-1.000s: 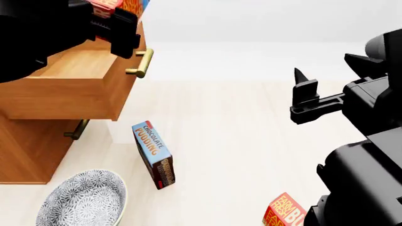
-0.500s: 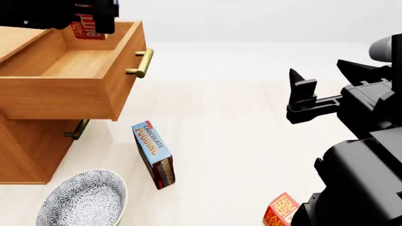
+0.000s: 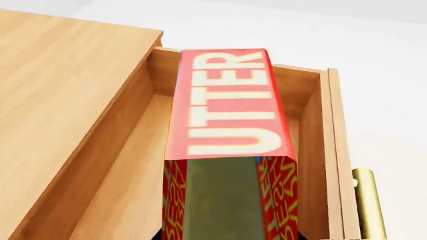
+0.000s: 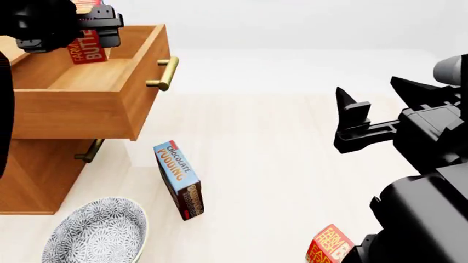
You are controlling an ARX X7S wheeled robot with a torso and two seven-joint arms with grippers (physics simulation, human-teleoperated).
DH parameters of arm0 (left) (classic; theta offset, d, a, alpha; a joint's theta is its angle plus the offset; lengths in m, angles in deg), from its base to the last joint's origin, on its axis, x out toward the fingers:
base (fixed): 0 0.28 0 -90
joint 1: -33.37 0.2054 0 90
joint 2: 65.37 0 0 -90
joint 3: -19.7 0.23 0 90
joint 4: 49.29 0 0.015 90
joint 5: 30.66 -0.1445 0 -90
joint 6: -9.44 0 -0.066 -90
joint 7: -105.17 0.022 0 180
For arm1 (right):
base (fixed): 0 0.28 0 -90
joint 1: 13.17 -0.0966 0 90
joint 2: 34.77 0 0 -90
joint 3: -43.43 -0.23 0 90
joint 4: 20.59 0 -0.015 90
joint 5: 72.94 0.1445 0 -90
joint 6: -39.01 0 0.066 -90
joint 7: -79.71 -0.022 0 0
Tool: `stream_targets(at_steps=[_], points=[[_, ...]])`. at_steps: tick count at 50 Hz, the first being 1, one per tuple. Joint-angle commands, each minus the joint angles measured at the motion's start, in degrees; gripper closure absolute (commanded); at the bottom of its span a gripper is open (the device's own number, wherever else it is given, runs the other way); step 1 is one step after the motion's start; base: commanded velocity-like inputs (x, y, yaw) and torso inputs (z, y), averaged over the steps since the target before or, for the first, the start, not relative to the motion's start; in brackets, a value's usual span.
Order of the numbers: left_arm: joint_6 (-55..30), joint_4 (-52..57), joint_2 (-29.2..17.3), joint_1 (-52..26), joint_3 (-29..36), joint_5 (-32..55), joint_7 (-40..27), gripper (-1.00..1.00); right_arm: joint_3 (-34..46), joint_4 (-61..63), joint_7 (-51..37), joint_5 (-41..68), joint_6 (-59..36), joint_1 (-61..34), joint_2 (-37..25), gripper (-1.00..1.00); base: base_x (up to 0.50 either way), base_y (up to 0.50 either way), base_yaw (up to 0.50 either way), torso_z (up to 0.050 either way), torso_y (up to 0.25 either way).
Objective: Put the butter at the front in the top drawer of the cabinet and close it.
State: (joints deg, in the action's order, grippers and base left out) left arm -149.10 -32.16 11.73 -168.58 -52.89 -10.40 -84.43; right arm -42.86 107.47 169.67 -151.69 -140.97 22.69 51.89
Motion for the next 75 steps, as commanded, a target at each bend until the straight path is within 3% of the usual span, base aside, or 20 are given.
stream_targets(at_steps=[1,22,75], points=[[3.17,-2.12,1.90,1.47,-16.12,-18.78,-0.10,1.00,-0.53,1.62,0.03,1.00,0.00,1.81,-0.33,-1.00,0.00,0.00,0.00,0.000,0.010],[5.34,-2.12,1.78,3.93,-18.25,-20.24,-3.75,1.00,-0.87,2.34,0.02,1.54,0.00,3.28,0.10,-1.00,0.00,0.00,0.00,0.000,0.001],[4.96,-2.12,1.92,5.64,-17.95,-20.34,-2.08,1.00,-1.56,4.10,0.03,2.02,0.00,4.86,0.30,-1.00,0.00,0.00,0.00,0.001,0.001]])
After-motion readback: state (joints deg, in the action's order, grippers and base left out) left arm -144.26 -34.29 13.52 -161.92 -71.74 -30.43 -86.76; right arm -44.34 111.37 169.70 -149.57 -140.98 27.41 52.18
